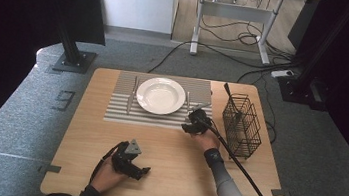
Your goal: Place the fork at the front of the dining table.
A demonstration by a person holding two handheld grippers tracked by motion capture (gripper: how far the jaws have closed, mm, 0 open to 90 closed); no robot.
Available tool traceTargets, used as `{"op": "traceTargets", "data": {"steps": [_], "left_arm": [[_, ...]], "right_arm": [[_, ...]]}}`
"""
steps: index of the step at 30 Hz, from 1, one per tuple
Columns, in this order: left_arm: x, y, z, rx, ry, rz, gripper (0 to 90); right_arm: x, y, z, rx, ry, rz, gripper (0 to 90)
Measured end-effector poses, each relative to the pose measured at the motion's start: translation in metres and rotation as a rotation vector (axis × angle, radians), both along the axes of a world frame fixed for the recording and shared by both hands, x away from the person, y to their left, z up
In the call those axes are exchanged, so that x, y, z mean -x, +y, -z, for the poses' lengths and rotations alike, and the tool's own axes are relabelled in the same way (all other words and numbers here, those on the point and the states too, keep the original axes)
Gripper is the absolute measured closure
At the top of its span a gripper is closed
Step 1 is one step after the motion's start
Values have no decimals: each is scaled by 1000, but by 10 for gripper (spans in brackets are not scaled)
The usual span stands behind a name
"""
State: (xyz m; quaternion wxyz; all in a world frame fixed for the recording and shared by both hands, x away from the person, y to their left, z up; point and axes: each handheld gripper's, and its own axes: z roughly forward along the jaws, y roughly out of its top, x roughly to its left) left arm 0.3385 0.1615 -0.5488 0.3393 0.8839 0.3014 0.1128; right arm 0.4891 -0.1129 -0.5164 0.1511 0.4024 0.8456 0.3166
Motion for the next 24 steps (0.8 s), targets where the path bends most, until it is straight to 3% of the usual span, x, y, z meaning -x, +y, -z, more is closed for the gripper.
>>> {"op": "traceTargets", "data": {"steps": [4,12,24], "left_arm": [[0,0,0,3,0,-2,46],[0,0,0,4,0,-2,48],[0,0,0,2,0,0,50]], "right_arm": [[2,-8,-9,38,-18,11,656],[-5,-4,4,61,-28,-9,759],[-29,0,6,46,-30,15,757]]}}
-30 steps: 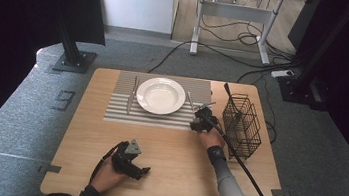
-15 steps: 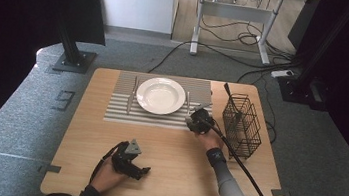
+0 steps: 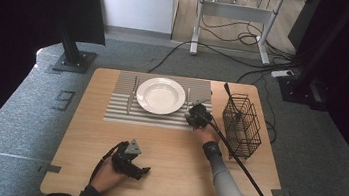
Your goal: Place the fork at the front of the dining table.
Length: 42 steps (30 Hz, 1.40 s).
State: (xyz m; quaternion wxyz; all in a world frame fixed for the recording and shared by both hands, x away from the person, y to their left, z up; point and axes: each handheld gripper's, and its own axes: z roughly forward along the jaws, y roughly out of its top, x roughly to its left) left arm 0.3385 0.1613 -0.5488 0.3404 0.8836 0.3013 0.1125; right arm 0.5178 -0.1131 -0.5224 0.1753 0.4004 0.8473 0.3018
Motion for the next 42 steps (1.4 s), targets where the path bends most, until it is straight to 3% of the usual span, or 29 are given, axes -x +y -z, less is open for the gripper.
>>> {"op": "traceTargets", "data": {"steps": [8,13,18,23,31,42], "left_arm": [[0,0,0,1,-1,0,51],[0,0,0,1,0,0,50],[0,0,0,2,0,-1,50],[0,0,0,3,1,-1,50],[0,0,0,0,-1,-1,50],[0,0,0,2,-1,-4,50]], "right_arm": [[-15,0,0,-18,10,13,728],[-8,-1,-6,-14,-16,21,525],[13,0,-23,-31,-54,-12,277],[42,-5,-37,-37,-97,-46,171],[80,-28,-44,-84,-106,-52,125],[125,-58,-24,-130,-86,-46,118]]}}
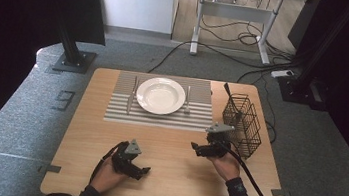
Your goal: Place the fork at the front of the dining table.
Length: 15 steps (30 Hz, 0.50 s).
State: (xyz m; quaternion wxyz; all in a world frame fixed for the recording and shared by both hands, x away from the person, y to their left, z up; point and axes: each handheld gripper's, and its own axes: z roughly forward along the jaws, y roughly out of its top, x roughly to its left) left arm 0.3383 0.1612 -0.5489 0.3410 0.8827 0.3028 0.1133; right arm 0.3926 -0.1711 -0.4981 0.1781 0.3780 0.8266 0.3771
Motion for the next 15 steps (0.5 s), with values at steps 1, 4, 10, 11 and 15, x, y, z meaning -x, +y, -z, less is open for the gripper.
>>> {"op": "traceTargets", "data": {"steps": [1,4,10,11,15], "left_arm": [[0,0,0,0,0,0,50],[0,0,0,0,0,-1,50],[0,0,0,0,0,-1,50],[0,0,0,-1,0,0,50],[0,0,0,-1,1,0,50]], "right_arm": [[3,-2,3,2,2,0,118],[12,-7,16,17,17,-7,112],[23,-13,39,30,49,-24,81],[23,-13,43,35,59,-27,66],[22,-15,55,61,78,-28,1]]}}
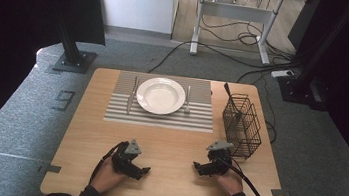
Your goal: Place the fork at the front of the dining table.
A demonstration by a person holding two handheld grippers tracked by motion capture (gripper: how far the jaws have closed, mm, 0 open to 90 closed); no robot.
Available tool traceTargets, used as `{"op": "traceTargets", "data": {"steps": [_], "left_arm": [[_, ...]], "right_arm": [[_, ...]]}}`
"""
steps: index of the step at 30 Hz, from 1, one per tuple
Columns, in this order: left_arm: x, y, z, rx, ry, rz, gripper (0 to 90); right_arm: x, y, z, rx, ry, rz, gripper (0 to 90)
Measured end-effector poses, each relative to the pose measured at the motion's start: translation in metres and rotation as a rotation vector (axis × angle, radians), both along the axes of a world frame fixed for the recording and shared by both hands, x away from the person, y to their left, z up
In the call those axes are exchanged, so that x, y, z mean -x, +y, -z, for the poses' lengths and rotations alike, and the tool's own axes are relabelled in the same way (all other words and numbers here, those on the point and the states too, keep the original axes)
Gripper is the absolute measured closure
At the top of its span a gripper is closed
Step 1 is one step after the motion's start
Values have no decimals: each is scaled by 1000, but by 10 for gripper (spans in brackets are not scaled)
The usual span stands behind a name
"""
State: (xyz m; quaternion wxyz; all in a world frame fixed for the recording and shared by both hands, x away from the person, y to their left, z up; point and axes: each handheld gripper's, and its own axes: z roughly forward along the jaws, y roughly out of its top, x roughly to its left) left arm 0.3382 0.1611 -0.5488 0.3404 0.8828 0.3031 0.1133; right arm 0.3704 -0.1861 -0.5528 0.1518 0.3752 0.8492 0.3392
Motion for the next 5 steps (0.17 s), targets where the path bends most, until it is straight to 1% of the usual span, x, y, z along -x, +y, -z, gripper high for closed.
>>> {"op": "traceTargets", "data": {"steps": [1,3,5], "left_arm": [[0,0,0,0,0,0,50],[0,0,0,0,0,0,50],[0,0,0,0,0,0,49]], "right_arm": [[-1,-1,1,-16,3,1,0],[0,0,4,-28,-17,3,0],[-1,0,4,-29,-18,2,0]]}}
